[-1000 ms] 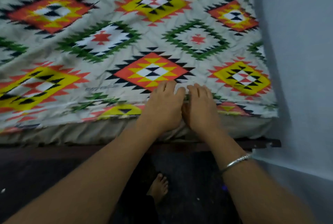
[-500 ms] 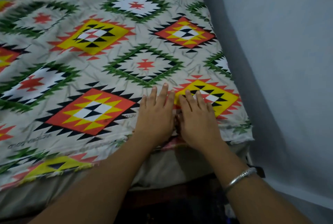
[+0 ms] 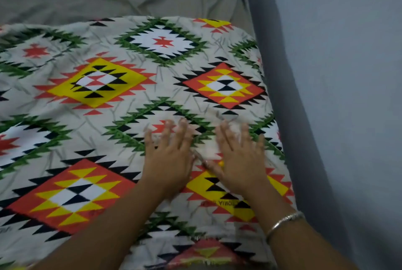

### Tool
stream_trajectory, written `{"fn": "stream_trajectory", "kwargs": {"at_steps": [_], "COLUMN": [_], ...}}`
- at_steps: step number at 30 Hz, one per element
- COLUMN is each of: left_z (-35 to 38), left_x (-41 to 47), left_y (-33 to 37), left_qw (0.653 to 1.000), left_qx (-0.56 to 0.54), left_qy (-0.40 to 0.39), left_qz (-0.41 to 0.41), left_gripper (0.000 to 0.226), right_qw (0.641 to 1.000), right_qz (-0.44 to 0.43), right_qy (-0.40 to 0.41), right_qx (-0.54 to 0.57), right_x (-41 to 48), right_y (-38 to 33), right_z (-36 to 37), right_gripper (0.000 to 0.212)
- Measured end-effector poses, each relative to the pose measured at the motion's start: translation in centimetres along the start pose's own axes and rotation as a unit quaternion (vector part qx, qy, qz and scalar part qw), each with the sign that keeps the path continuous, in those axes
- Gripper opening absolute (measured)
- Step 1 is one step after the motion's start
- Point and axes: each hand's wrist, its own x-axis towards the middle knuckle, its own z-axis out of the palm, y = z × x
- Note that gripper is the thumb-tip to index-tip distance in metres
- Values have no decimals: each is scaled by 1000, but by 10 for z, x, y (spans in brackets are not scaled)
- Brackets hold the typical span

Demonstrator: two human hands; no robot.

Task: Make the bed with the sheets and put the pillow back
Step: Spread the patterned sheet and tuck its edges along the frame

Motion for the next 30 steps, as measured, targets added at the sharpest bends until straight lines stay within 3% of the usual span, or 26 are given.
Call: {"fn": "stream_trajectory", "kwargs": {"at_steps": [3,7,14,16,21,26,30], "left_z": [-7,-9,-30,-38,-56,-59,-51], "left_x": [15,15,39,54,83,91,86], "left_y": [2,31,48,47,28,-17,-50], "left_qw": [999,998,992,990,987,971,971], "left_qx": [-8,-14,-57,-66,-52,-72,-70], "left_qy": [-5,-18,-23,-24,31,10,0], "left_qz": [-36,-58,-109,-121,-150,-227,-228], "left_gripper": [71,71,51,56,68,72,73], "right_qw": [998,1000,997,995,993,985,980], "right_qz": [58,4,-69,-82,-89,-148,-188], "right_qy": [10,13,-23,-55,-18,51,-6], "right_qx": [6,18,-5,-27,-71,-77,-70], "right_x": [20,21,41,51,82,111,135], "right_y": [14,7,30,32,21,-11,-29], "right_z": [-8,-12,-58,-67,-92,-99,-94], "right_gripper": [92,78,75,77,37,48,71]}}
